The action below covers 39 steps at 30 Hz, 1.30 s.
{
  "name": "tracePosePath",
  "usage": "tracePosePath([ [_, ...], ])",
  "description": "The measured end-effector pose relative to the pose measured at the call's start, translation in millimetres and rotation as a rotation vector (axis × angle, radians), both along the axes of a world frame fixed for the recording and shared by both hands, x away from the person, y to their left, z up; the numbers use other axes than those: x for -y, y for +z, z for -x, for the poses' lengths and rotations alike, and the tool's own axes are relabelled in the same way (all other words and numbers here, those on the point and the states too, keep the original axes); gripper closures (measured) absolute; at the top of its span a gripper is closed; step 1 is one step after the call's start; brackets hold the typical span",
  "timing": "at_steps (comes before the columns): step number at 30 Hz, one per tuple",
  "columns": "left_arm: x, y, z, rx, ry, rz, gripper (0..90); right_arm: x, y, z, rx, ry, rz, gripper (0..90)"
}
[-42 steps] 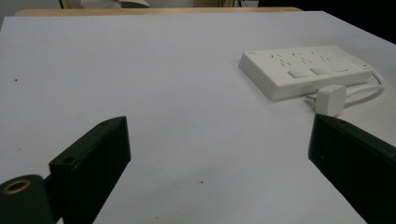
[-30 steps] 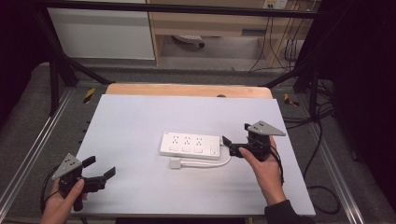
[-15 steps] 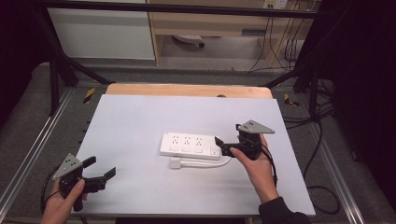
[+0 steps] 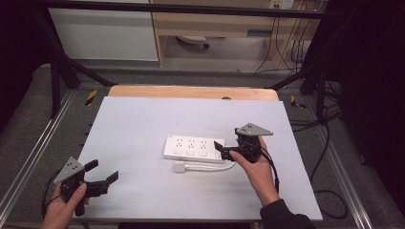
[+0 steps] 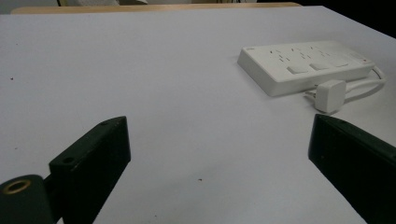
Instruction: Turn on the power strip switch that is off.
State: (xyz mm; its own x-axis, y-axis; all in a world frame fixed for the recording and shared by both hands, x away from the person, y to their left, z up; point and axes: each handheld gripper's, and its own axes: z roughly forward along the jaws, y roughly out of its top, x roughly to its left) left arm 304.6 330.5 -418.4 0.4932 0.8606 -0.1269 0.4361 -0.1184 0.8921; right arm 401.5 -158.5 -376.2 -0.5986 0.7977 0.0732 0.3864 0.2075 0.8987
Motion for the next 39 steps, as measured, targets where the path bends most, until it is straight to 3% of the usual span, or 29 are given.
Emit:
tracePosePath([
  [13,0.8,-0.5,-0.3,-0.008,-0.004,-0.007,5.7,-12.7,-7.9,-5.0,-0.021,0.022,0.013,7.3],
  [26,1.1,-0.7,-0.3,-0.009,-0.004,-0.007,5.7,-20.1,-18.5,-8.7,-0.076,0.042,0.021,12.9],
  [33,2.4,-0.5,-0.4,-0.005,-0.012,-0.008,5.7,-23.0,-24.3,-8.2,-0.088,0.055,0.013,24.6],
  [39,1.9,-0.6,-0.7,-0.009,-0.014,-0.01,5.7,-26.6,-28.8,-8.1,-0.083,0.052,0.035,43.8],
])
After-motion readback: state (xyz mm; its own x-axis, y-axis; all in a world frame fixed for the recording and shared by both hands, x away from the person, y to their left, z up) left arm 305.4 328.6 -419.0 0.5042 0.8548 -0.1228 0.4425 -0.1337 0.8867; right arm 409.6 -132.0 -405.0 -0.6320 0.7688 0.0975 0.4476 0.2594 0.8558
